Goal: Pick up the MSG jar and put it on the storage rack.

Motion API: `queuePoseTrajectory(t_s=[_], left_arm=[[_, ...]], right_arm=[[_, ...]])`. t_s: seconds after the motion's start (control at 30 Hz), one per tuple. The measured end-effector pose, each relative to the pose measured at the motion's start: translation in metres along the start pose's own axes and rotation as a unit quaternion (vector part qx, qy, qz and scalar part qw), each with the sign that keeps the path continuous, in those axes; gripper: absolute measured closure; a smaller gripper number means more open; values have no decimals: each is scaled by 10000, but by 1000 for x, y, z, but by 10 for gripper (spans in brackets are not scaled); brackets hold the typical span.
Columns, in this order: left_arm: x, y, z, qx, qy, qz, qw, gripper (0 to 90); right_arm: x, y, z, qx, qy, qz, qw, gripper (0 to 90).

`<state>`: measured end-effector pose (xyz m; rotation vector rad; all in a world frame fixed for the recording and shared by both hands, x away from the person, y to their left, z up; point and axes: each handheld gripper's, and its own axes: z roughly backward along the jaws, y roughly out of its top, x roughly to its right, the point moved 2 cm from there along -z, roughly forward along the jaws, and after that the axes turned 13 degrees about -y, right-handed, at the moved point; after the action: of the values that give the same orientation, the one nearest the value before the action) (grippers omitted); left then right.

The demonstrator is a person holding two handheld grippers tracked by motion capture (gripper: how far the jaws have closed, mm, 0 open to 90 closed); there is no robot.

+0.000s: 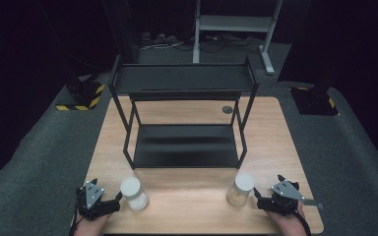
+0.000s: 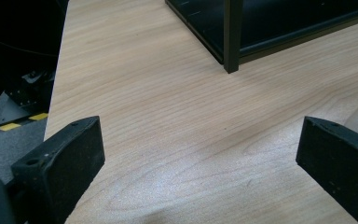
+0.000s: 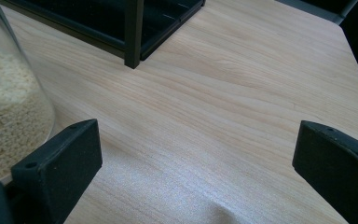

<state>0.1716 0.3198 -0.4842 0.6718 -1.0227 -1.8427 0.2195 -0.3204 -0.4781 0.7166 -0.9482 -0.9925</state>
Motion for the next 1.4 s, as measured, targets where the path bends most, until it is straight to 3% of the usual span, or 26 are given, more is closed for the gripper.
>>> queuePoseTrajectory(t_s=[0.6,0.73,0.83,0.97,1.03,1.4], left_arm=[[-1,1,0,-45,-58,-12,10000,17],[-4,-1,2,21,-118,53,9999,10],[-8,0,4,13,-195,212,9996,6],[-7,6,10,6,-202,196,9996,6],[-3,10,16,160,-183,164,9996,5],[3,21,37,464,-68,116,9988,6]], right_arm=[[1,0,0,-29,6,-54,10000,7],[1,1,0,-30,5,-24,10000,7],[1,0,0,-32,9,-41,10000,7],[2,1,-1,-37,10,-56,10000,7],[1,1,-1,-46,12,-45,10000,7],[2,1,-1,-48,21,-55,10000,7]])
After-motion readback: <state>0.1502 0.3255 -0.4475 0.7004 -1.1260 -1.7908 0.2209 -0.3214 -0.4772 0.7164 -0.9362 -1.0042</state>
